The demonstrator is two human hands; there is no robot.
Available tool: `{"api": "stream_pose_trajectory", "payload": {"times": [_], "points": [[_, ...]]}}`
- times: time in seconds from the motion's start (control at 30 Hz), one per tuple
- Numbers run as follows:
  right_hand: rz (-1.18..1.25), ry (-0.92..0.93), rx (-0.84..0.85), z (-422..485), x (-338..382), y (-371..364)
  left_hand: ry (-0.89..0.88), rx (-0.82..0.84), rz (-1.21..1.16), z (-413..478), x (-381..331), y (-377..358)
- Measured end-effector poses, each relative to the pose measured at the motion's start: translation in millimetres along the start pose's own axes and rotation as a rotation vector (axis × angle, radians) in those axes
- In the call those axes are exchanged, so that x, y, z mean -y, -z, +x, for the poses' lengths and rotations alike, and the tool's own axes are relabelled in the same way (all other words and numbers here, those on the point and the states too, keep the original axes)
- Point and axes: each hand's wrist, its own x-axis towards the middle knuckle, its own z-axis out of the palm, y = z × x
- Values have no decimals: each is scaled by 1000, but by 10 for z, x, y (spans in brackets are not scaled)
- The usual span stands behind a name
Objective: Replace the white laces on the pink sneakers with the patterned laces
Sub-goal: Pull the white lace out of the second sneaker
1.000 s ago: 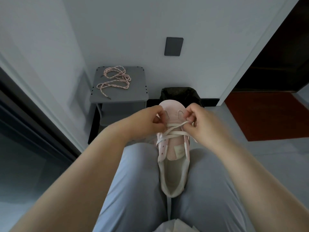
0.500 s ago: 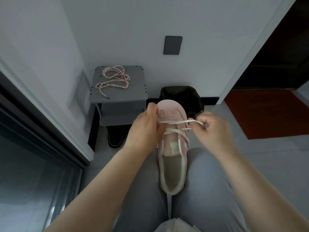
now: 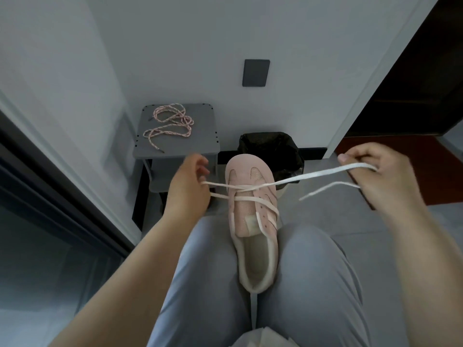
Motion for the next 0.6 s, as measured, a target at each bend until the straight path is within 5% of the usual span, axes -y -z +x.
{"api": "stream_pose_trajectory", "payload": {"times": [0.1, 0.17, 0.23, 0.33, 0.4, 0.5, 0.6], "points": [[501, -117, 91, 23, 82, 120, 416, 132, -787, -69, -6, 7], [551, -122, 155, 9, 160, 165, 520, 218, -963, -106, -17, 40], [216, 9, 239, -30, 200, 137, 354, 210, -584, -101, -33, 120], [-61, 42, 491, -200, 236, -195, -99, 30, 354, 0, 11, 331], [-184, 36, 630, -364, 206, -488, -214, -131, 377, 72, 0, 480], [-314, 87, 687, -549, 113, -775, -44, -318, -196, 180, 29, 582], [-248, 84, 613, -595, 18, -883, 380, 93, -930, 135, -10, 533]]}}
